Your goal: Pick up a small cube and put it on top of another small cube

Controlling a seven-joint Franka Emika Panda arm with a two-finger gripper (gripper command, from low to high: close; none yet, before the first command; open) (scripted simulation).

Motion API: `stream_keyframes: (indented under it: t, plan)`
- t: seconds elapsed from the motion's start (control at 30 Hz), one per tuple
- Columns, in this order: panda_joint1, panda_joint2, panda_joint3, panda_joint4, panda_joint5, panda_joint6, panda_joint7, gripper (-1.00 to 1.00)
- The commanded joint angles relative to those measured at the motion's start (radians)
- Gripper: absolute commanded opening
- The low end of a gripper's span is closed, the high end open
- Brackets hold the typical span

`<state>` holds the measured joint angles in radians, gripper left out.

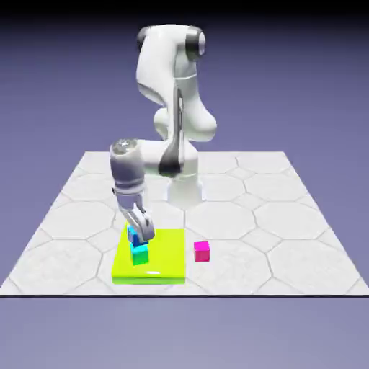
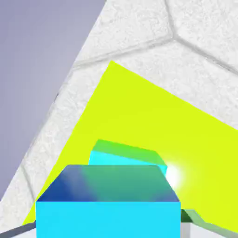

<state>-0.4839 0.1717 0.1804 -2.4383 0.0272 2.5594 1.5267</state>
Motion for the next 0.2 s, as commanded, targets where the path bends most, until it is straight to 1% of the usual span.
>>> stream_keyframes:
  t: [0.0, 0.13, 0.17]
  plan:
    - [0.0, 0.0, 0.0, 0.0, 0.0, 0.0, 0.0, 1.0]
    - [-0.014, -0.143, 0.011, 0.032, 0.031, -0.174, -0.021, 1.0]
    - [-0.015, -0.151, 0.011, 0.034, 0.033, -0.184, -0.023, 1.0]
